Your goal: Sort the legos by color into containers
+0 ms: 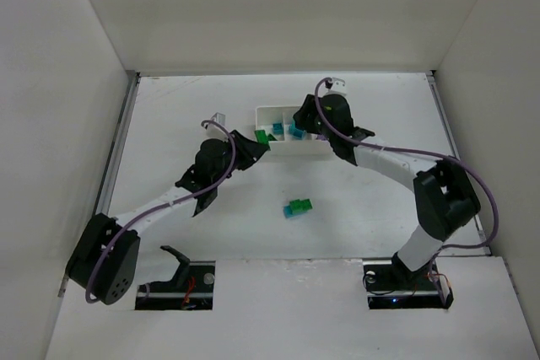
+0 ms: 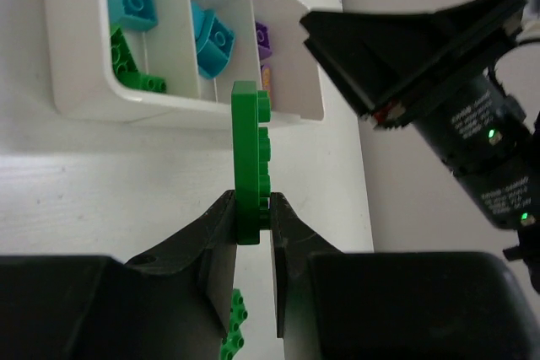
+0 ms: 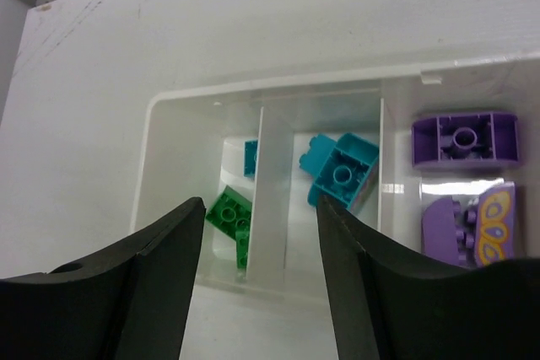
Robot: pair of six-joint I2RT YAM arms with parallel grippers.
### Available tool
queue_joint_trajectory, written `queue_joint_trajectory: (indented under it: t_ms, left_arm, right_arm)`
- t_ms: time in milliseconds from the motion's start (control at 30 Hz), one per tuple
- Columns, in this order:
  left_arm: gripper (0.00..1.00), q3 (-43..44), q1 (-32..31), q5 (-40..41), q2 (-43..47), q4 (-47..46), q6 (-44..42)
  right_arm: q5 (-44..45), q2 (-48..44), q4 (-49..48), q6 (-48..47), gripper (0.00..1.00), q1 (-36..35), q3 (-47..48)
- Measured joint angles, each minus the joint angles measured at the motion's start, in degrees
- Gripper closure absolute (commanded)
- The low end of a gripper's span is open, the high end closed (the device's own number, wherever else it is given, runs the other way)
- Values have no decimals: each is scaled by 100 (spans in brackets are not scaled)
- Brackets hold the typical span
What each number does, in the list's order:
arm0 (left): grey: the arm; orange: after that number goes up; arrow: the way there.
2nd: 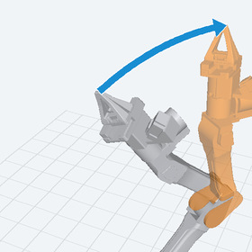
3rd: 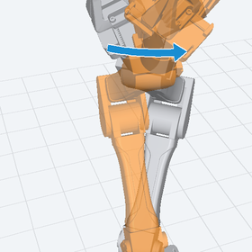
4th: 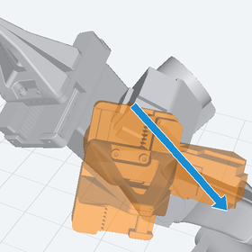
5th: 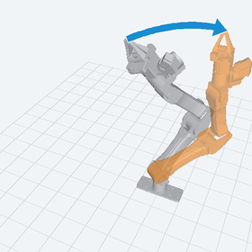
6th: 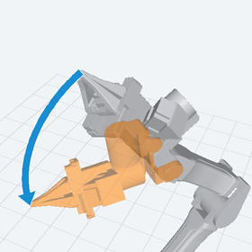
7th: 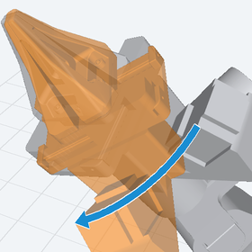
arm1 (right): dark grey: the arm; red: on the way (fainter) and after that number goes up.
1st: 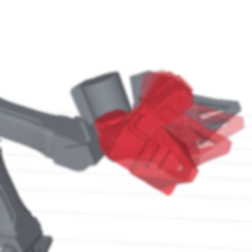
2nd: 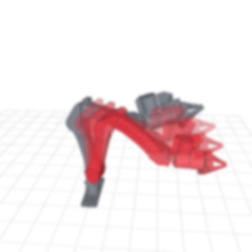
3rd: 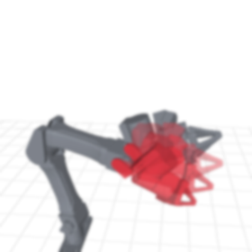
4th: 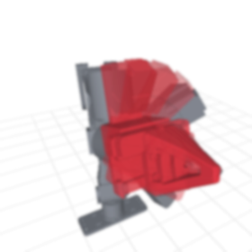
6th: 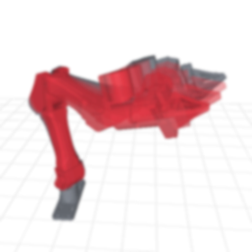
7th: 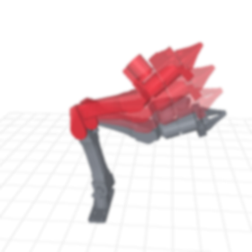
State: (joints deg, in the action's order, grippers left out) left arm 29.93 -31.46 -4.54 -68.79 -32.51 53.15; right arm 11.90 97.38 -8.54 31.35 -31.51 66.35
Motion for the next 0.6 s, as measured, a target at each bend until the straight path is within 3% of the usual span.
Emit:
queue_joint_trajectory:
  t_ms: [133, 267, 367, 500, 600]
  left_arm:
    - [88, 638, -2, 4, -402, 243, -177]
    - [88, 1521, 7, 28, -1062, 671, -481]
    - [87, 2124, 7, 129, -1556, 1088, -769]
    - [86, 2730, -2, 439, -2092, 1731, -1189]
    - [85, 3145, -35, 710, -2457, 2170, -1484]
  right_arm:
    - [122, -841, -221, 127, 54, 0, -911]
    - [221, -1720, -472, 238, 55, -39, -1838]
    - [275, -2328, -546, 280, 50, -219, -2522]
    - [282, -3042, -446, 306, 33, -586, -3246]
    - [291, -3429, -254, 293, 32, -887, -3536]
